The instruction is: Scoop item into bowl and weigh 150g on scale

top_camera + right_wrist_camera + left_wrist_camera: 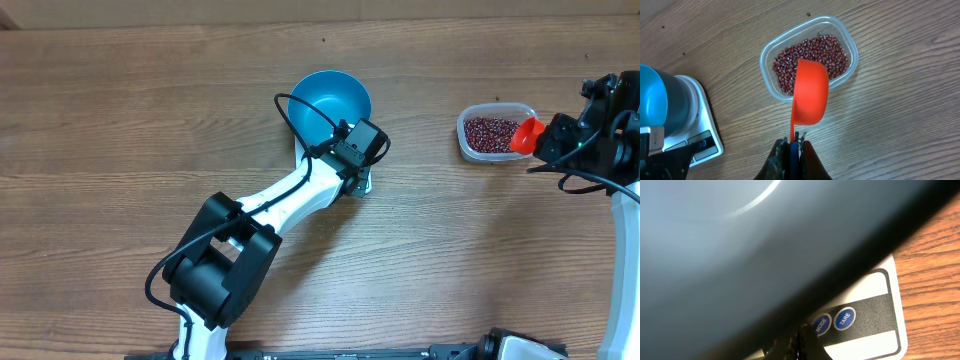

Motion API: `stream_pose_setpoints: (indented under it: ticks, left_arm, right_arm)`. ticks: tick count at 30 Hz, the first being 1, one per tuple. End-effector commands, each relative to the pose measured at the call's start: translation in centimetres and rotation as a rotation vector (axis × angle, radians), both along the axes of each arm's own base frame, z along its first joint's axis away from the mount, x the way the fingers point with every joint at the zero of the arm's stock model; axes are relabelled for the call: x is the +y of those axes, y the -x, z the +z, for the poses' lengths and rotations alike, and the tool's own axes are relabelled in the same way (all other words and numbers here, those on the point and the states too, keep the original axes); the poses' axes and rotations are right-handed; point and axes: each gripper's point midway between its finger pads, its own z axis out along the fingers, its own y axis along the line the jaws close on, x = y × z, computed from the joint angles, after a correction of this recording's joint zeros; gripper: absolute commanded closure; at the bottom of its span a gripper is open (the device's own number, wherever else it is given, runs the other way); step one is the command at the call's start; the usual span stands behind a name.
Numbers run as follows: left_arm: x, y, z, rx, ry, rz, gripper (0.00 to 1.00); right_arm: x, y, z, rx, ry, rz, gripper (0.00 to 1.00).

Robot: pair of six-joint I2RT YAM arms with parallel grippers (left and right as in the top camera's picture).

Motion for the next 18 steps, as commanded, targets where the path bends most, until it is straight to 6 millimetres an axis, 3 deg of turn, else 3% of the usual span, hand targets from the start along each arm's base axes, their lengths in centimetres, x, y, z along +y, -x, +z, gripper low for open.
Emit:
stream_pose_setpoints:
  ticks: [1, 14, 18]
  left_arm:
    - [1.0, 0.2, -2.0, 0.036, -0.034, 0.027, 0.96]
    - [1.6, 0.0, -2.8, 0.102, 0.025, 0.041, 0.96]
    - [1.0, -0.3, -1.6, 0.082, 0.033, 0.010, 0.96]
  right_arm:
    - [-0.4, -0.2, 0.2, -0.006, 0.009, -0.009, 0.96]
    - [-0.4, -0.2, 0.2, -0.005, 0.012, -0.010, 0.96]
    - [-0.5, -0.1, 0.1, 0.001, 0.017, -0.014, 0.96]
